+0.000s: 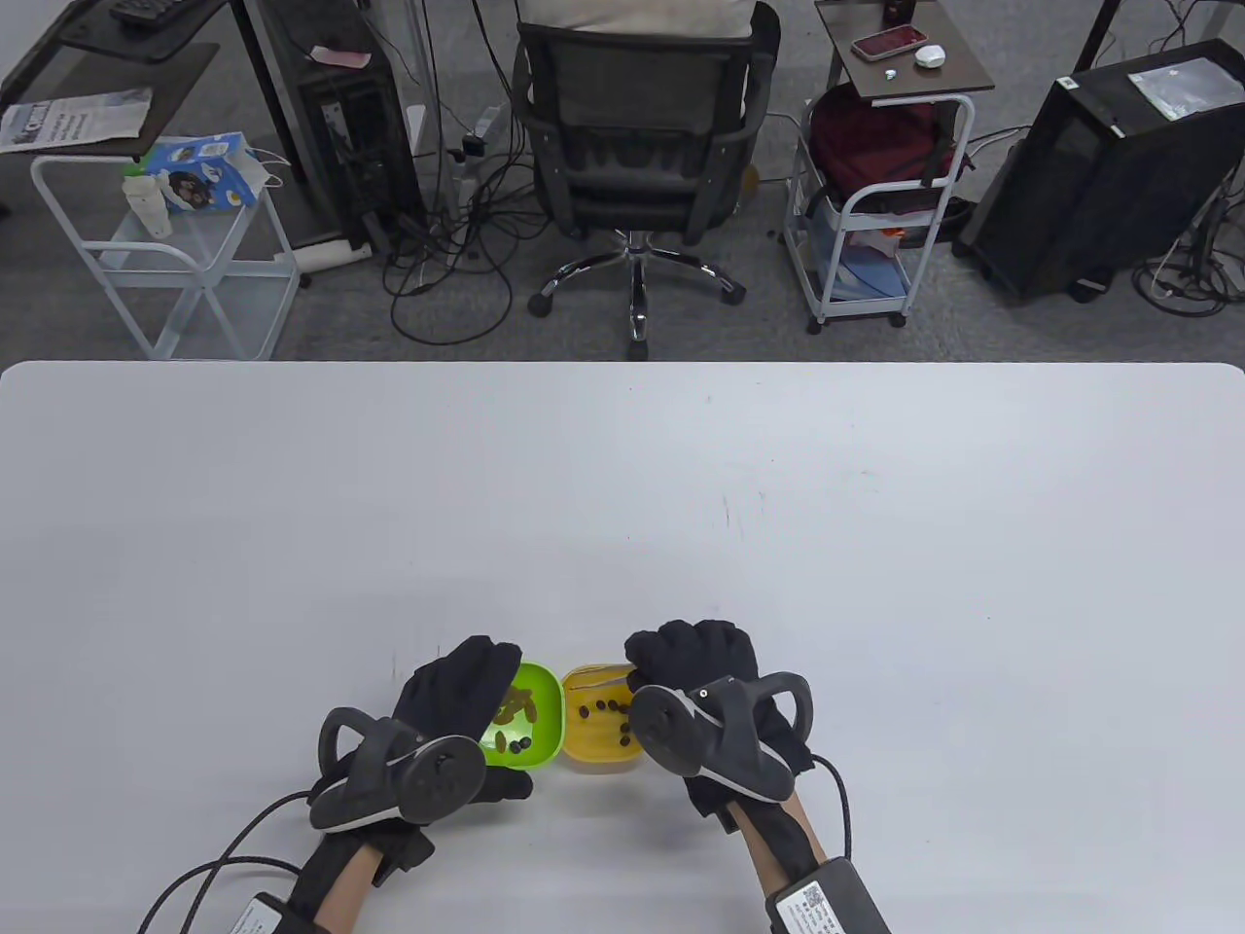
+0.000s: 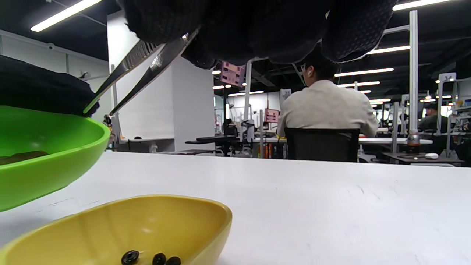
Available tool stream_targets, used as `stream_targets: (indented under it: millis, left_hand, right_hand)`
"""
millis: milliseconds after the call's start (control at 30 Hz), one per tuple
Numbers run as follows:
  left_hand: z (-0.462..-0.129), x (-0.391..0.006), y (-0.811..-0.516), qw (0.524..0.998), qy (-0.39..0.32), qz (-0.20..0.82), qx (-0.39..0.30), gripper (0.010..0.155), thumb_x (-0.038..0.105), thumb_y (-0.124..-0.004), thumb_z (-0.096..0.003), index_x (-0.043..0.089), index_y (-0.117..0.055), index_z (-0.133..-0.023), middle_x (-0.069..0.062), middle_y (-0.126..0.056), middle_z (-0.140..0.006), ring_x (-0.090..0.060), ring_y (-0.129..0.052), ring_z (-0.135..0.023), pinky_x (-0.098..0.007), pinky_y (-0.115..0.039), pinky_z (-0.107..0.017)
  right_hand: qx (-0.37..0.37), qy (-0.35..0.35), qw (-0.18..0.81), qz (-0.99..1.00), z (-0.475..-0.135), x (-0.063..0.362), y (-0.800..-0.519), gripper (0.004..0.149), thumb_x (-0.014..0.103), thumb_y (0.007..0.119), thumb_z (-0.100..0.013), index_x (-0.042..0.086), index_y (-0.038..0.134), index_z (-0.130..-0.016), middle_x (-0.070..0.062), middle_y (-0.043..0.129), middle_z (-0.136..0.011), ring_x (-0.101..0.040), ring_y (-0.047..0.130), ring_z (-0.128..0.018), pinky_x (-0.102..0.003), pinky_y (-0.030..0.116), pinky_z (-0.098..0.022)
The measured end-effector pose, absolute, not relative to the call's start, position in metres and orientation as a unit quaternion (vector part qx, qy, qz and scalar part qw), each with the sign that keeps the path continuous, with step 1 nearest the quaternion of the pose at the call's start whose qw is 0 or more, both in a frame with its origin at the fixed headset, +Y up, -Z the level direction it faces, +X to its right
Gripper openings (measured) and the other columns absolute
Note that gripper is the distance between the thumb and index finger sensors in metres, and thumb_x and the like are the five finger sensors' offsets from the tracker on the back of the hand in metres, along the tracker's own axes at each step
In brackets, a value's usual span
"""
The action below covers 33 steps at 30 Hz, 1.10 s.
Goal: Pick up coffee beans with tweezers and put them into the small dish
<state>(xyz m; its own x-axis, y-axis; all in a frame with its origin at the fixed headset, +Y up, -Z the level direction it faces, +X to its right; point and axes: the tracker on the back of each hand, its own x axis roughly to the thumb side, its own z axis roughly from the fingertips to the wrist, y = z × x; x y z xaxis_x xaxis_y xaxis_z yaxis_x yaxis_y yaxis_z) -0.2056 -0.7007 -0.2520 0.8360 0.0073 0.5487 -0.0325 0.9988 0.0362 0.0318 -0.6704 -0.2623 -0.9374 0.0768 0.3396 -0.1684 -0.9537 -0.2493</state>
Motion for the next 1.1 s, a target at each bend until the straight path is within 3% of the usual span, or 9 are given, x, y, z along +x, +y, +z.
stream_targets:
  millis: [1100]
  left_hand:
    - [-0.252, -0.205, -0.701, 0.958, -0.287, 0.011, 0.022, 0.112, 0.068, -0.08, -0.0325, 0.004, -0.049, -0.118, -0.03, -0.06, -0.121, -0.044, -0.084, -0.099, -0.063, -0.072, -0.074]
  right_hand:
    - [0.252, -0.128, -0.034, 0.959, -0.243, -0.02, -0.689, 0.043, 0.038, 0.067, -0.046, 0.026, 0.075, -0.086, 0.002, 0.085, -0.07, -0.022, 0.089, -0.056, -0.059, 0.069, -0.071]
